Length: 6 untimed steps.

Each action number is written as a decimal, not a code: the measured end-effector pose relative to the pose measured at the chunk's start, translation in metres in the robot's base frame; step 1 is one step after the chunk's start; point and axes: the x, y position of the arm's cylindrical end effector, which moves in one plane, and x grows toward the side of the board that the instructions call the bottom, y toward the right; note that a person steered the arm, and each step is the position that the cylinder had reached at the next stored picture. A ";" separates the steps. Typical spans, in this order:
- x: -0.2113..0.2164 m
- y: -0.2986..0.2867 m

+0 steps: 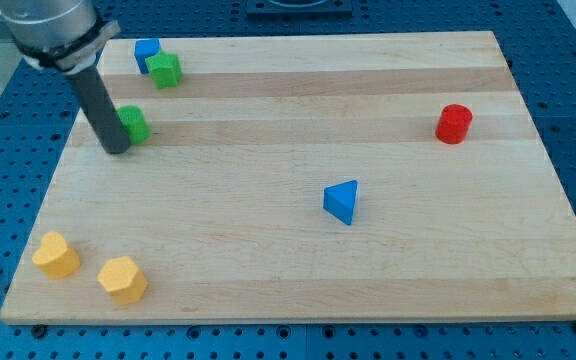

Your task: Point your arm at the blue triangle

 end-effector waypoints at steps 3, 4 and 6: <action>-0.063 0.042; -0.050 0.159; 0.075 0.342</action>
